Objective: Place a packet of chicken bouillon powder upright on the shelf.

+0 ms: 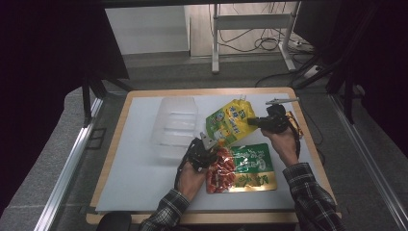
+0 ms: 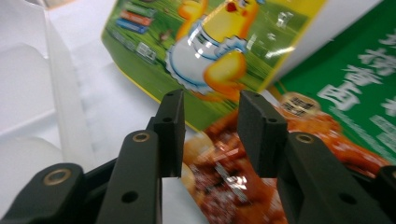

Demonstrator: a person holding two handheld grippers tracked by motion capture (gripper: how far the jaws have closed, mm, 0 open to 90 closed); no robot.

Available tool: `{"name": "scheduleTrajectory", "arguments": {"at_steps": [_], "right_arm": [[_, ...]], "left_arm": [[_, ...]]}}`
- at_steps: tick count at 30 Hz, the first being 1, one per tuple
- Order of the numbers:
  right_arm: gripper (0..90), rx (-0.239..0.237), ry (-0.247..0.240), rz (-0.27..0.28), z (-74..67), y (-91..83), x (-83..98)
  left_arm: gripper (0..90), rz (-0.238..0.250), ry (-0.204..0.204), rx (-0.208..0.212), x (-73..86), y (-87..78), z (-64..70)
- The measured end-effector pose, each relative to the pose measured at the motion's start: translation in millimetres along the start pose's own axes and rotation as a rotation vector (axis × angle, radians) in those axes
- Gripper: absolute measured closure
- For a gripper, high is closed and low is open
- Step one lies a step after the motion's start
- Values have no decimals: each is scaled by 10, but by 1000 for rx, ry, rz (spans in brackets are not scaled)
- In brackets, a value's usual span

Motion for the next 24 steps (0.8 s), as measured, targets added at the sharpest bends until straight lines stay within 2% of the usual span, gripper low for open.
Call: {"name": "scheduleTrajectory", "arguments": {"at_steps": [4, 10, 13, 18, 19, 20, 24], "right_arm": [[852, 1, -23, 12, -57, -50, -67], [853, -4, -36, 18, -99, -89, -135], [854, -8, -59, 25, -141, -119, -190], [854, -6, -85, 26, -202, -159, -259], [855, -3, -95, 23, -216, -169, -276], [855, 3, -113, 24, -243, -187, -319], [865, 11, -133, 22, -278, -214, -375]], "left_arm": [[589, 8, -1, 31, 35, -87, 17], [533, 19, 19, 38, 85, -192, 27], [504, 25, 28, 43, 134, -266, 17], [413, 33, 37, 50, 183, -323, 1], [413, 42, 32, 74, 196, -340, -6], [357, 48, 28, 96, 202, -348, -8], [292, 50, 23, 129, 216, -385, 2]]}}
Point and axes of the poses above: each handheld gripper's, and its own axes: y roughly forward along the jaws, x roughly out of its underside, z roughly to its right, the point moved 3 cm from there along y, roughly forward along the jaws, and after that the axes turned 4 degrees about x, right-handed, at the moved point
